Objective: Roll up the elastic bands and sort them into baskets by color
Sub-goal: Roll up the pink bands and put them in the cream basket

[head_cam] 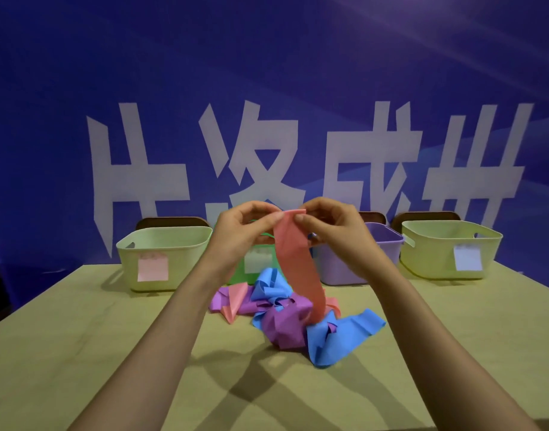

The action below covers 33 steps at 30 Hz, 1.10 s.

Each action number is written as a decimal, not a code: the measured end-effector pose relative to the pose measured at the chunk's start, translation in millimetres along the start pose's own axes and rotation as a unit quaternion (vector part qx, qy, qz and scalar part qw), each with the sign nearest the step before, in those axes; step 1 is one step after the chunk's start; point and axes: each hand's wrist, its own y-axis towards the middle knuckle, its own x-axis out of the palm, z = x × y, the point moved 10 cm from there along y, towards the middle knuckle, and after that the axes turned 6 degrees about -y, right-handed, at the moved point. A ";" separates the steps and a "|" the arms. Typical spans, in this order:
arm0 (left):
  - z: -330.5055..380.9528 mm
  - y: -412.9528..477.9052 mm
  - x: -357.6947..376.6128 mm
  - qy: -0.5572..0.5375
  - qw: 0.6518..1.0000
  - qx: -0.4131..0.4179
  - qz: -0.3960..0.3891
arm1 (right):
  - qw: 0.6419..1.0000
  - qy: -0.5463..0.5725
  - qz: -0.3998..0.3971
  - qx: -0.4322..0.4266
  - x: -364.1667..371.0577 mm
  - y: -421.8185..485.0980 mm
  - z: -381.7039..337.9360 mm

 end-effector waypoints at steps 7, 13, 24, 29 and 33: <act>25.6 -24.2 2.6 -0.111 0.994 -0.001 -0.018 | 0.997 0.064 -0.040 -0.011 7.0 -22.0 -38.4; -46.2 -33.3 -18.0 -0.103 0.992 -0.066 0.038 | 0.989 0.096 -0.054 0.094 38.2 -30.7 38.6; -228.9 -33.0 -72.6 -0.016 0.967 -0.235 0.097 | 0.974 -0.057 -0.073 0.206 97.1 -28.6 206.8; -247.4 -10.2 -77.7 -0.022 0.968 -0.232 0.098 | 0.980 -0.117 -0.043 0.152 97.4 -6.0 217.9; -251.4 -5.9 -77.7 -0.034 0.969 -0.224 0.102 | 0.982 -0.146 -0.036 0.115 97.8 -2.0 217.8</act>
